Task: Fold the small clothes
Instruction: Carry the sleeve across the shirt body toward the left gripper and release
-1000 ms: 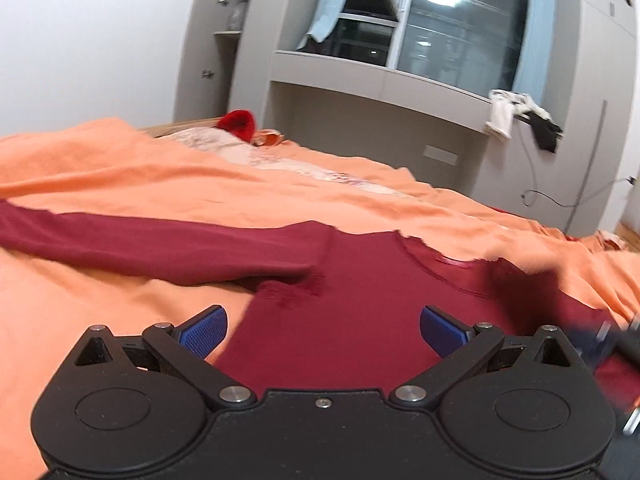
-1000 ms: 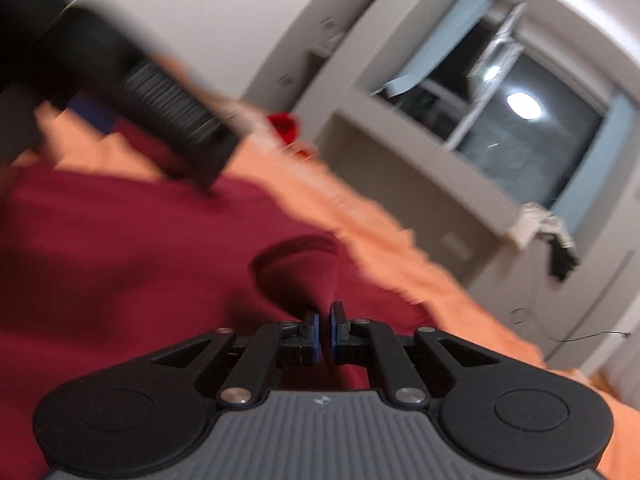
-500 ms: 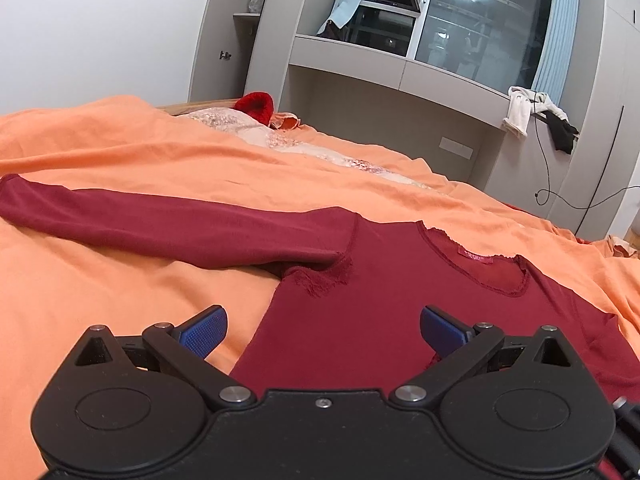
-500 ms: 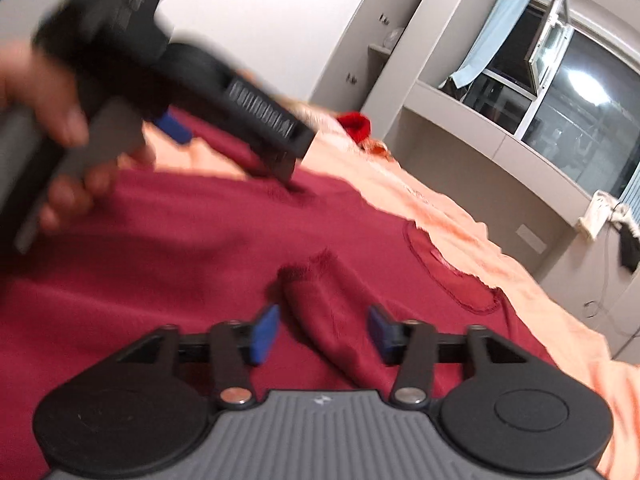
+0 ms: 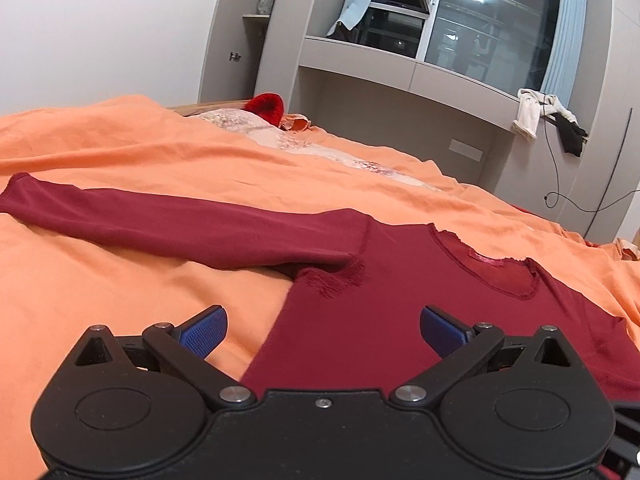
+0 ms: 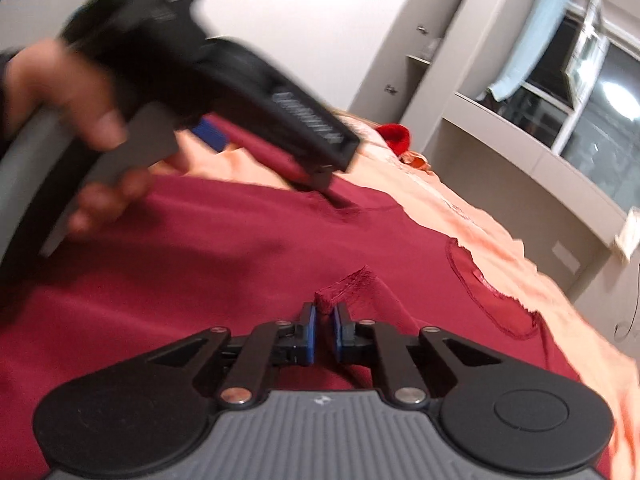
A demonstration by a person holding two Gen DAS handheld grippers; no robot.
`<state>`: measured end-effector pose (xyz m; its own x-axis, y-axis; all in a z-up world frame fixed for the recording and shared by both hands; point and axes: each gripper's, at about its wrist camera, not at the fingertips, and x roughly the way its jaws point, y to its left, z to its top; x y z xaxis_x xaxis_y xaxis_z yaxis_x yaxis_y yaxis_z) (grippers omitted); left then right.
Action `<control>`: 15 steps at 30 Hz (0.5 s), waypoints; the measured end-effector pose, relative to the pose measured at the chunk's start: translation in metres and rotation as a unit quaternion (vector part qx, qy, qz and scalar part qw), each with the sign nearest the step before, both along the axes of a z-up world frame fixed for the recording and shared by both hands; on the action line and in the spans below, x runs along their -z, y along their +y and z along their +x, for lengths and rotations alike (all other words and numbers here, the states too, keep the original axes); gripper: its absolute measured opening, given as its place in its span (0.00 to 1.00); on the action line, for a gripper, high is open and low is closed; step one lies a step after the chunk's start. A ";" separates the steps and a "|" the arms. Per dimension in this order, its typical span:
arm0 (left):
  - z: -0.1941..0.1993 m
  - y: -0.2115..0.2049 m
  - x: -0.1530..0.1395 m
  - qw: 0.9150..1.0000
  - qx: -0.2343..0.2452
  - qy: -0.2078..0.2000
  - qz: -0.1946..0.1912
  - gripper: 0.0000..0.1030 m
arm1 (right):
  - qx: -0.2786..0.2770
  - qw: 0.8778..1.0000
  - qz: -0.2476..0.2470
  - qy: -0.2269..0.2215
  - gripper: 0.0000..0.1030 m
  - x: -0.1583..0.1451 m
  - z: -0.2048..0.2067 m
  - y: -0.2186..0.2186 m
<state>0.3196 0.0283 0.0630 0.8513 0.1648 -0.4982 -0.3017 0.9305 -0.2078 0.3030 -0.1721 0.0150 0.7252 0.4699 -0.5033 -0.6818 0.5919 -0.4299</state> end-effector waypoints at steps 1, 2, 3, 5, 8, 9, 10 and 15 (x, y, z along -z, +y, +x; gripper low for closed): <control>0.000 0.001 0.000 1.000 0.000 0.000 -0.002 1.00 | -0.005 1.000 -0.010 0.002 0.10 0.003 -0.006 0.001; 0.000 0.002 0.000 1.000 0.000 0.000 -0.005 1.00 | -0.010 1.000 -0.021 0.004 0.09 0.006 -0.011 0.003; 0.000 0.002 -0.001 1.000 0.001 0.000 -0.007 1.00 | -0.014 0.999 -0.031 0.002 0.08 0.009 -0.016 0.004; -0.001 0.001 -0.001 1.000 0.006 0.000 -0.007 1.00 | -0.023 0.999 -0.049 -0.007 0.06 0.015 -0.026 0.007; -0.002 -0.004 -0.001 1.000 0.018 0.002 -0.001 1.00 | -0.038 0.998 -0.054 -0.003 0.00 0.019 -0.035 0.007; -0.002 -0.005 0.000 1.000 0.023 0.003 0.000 1.00 | -0.040 0.998 -0.055 -0.005 0.00 0.020 -0.038 0.008; -0.003 -0.006 0.001 1.000 0.028 0.005 -0.001 1.00 | -0.042 0.997 -0.058 -0.011 0.00 0.022 -0.042 0.008; -0.001 -0.015 0.007 0.998 0.061 0.014 -0.006 1.00 | -0.035 0.999 -0.036 -0.010 0.06 0.020 -0.044 -0.003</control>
<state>0.3187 0.0131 0.0558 0.8500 0.0544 -0.5240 -0.1918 0.9583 -0.2117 0.2595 -0.1748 -0.0048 0.7019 0.4825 -0.5239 -0.7115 0.5097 -0.4838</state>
